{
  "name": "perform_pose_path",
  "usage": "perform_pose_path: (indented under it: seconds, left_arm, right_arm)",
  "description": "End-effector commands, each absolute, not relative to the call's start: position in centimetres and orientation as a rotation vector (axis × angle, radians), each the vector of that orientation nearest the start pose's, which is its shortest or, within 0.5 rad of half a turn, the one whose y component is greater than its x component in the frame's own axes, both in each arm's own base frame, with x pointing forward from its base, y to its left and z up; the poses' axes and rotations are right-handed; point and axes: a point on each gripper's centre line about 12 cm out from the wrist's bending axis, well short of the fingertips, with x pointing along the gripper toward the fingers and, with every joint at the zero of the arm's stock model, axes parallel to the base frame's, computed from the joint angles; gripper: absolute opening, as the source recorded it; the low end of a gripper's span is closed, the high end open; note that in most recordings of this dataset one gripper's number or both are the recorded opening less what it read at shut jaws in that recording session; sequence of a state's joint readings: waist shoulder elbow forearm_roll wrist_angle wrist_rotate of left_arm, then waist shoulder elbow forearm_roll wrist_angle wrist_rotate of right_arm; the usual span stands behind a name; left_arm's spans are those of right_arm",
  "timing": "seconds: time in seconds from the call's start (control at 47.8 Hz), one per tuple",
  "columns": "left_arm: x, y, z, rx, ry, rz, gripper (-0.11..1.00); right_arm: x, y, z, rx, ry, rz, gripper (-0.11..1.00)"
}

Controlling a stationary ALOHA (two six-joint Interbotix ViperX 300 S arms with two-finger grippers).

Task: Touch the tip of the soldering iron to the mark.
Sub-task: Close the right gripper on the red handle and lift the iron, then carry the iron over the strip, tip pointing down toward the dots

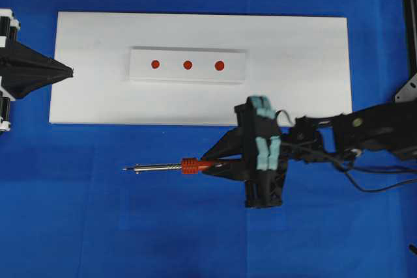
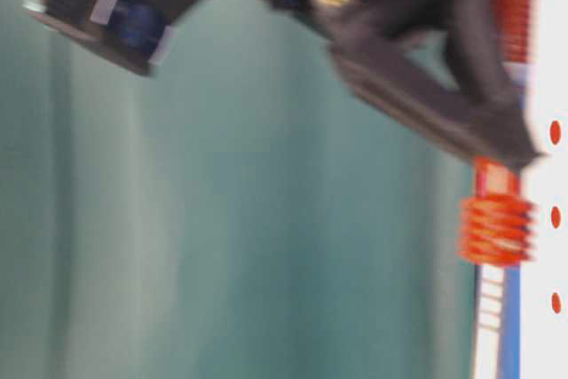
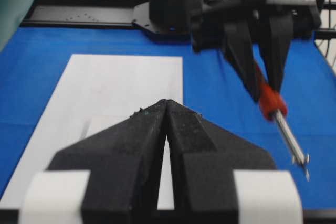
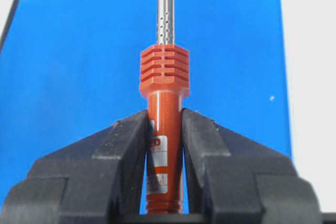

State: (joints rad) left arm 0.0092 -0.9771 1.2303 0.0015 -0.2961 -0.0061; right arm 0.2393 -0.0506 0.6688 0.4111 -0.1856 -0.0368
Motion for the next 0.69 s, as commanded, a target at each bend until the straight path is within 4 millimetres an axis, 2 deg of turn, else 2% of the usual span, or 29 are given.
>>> perform_pose_path:
  seconds: [0.0, 0.188, 0.335, 0.398, 0.67]
  left_arm:
    - [19.4, 0.2, 27.9, -0.006, -0.06, 0.011, 0.0]
    - [19.4, 0.2, 27.9, -0.007, -0.06, 0.012, 0.0]
    - [19.4, 0.2, 27.9, -0.006, -0.06, 0.011, 0.0]
    - [19.4, 0.2, 27.9, -0.007, -0.06, 0.009, 0.0]
    - [19.4, 0.1, 27.8, -0.008, -0.057, 0.002, 0.0]
  right_arm:
    - [38.5, 8.4, 23.3, 0.299, 0.412, 0.095, 0.06]
    - [38.5, 8.3, 23.3, 0.289, 0.414, 0.098, 0.06]
    - [38.6, 7.4, 23.2, 0.262, 0.423, 0.086, 0.06]
    - [38.7, 6.5, 23.0, 0.24, 0.439, 0.073, 0.06]
    - [38.7, 0.0, 22.4, 0.099, 0.506, -0.03, 0.06]
